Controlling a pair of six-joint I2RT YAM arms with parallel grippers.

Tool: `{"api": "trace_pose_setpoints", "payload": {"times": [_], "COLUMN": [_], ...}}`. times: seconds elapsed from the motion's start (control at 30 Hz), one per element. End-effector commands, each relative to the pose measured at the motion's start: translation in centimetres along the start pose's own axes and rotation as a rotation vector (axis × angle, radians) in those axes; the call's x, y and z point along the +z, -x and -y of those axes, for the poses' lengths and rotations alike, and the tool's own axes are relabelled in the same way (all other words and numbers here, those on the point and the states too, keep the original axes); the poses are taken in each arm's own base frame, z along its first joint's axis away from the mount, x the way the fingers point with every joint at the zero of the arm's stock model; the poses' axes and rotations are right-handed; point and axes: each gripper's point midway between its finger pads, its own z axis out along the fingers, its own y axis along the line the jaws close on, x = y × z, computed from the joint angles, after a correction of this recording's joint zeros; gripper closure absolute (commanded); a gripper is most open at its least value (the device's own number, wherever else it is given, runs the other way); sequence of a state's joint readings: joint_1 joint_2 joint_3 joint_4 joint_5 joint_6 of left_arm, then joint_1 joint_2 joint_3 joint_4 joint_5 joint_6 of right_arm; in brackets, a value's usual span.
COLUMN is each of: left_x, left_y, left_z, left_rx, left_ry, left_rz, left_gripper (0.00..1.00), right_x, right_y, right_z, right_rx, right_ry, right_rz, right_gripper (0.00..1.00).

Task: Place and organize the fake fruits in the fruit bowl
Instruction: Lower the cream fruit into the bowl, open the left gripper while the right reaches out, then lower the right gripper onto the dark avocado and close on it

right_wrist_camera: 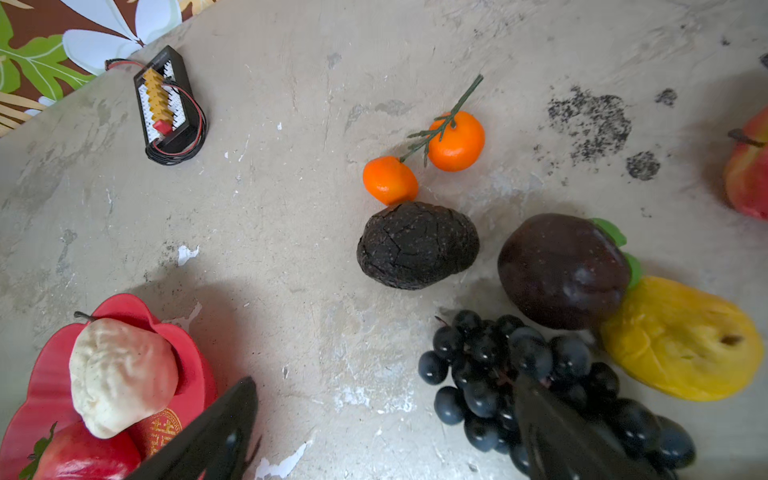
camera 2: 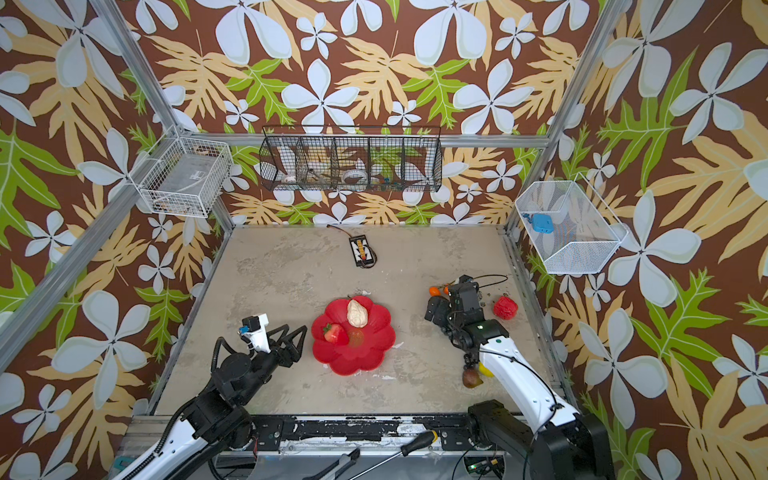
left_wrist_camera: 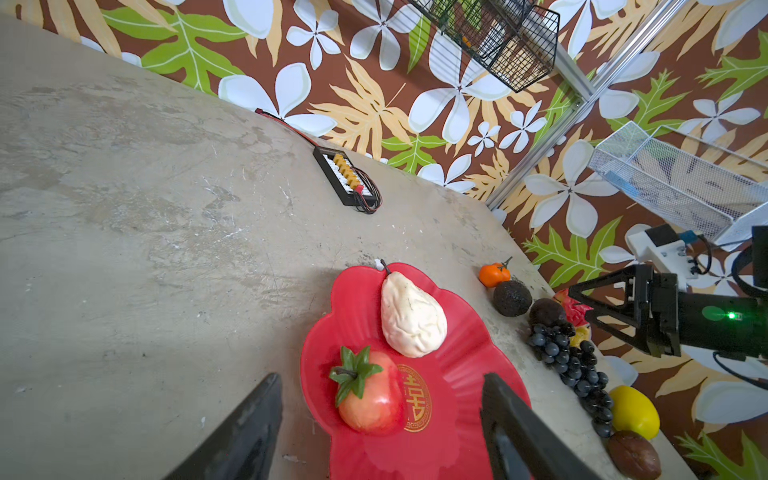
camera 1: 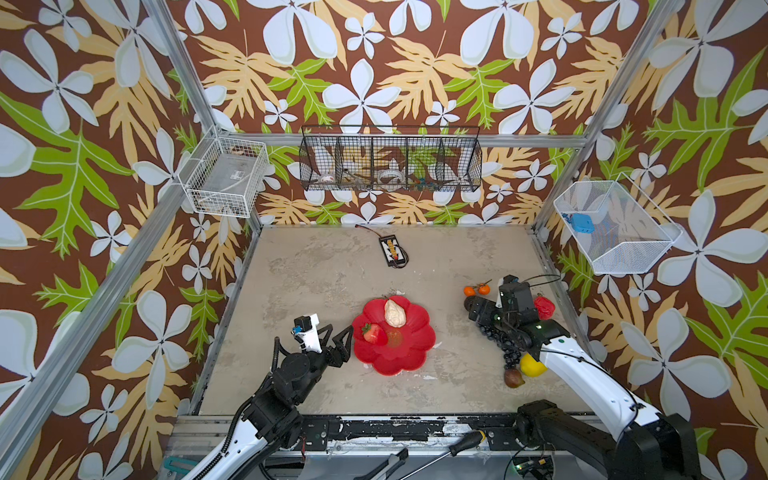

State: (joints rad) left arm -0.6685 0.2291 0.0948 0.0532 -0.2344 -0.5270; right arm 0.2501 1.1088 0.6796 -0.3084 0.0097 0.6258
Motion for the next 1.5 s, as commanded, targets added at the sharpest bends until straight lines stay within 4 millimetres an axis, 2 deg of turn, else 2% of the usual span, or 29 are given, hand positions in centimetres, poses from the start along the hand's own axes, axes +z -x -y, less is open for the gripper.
{"api": "trace_pose_setpoints", "payload": {"times": [0.0, 0.2, 0.4, 0.83, 1.0, 1.1, 1.3, 1.47], "left_x": [0.0, -0.1, -0.2, -0.2, -0.2, -0.2, -0.2, -0.1], "left_y": [0.5, 0.7, 0.9, 0.9, 0.8, 0.8, 0.8, 0.8], "left_z": [0.6, 0.8, 0.7, 0.5, 0.5, 0.4, 0.4, 0.4], "left_rx": [0.042, 0.039, 0.033, 0.03, 0.03, 0.031, 0.031, 0.03], "left_ry": [-0.037, -0.045, -0.041, -0.034, -0.032, -0.03, -0.028, -0.032], "left_rz": [0.032, 0.042, 0.05, 0.053, 0.053, 0.053, 0.054, 0.055], "left_gripper": [0.22, 0.21, 0.21, 0.2, 0.2, 0.2, 0.2, 0.2], "right_x": [1.2, 4.0, 6.1, 9.1, 10.2, 10.6, 9.4, 9.2], "right_y": [0.6, 0.4, 0.6, 1.3, 1.8, 1.4, 0.0, -0.2], "right_z": [-0.6, -0.6, 0.0, 0.6, 0.3, 0.5, 1.7, 2.2], "right_rx": [0.031, 0.044, 0.06, 0.017, -0.009, -0.035, -0.055, -0.085], "right_ry": [0.009, -0.024, -0.087, -0.174, -0.179, -0.202, -0.208, -0.224], "right_rz": [-0.001, -0.042, -0.054, -0.077, -0.086, -0.115, -0.098, -0.091], "right_gripper": [0.05, 0.07, 0.04, 0.03, 0.03, 0.07, 0.11, 0.16]}}
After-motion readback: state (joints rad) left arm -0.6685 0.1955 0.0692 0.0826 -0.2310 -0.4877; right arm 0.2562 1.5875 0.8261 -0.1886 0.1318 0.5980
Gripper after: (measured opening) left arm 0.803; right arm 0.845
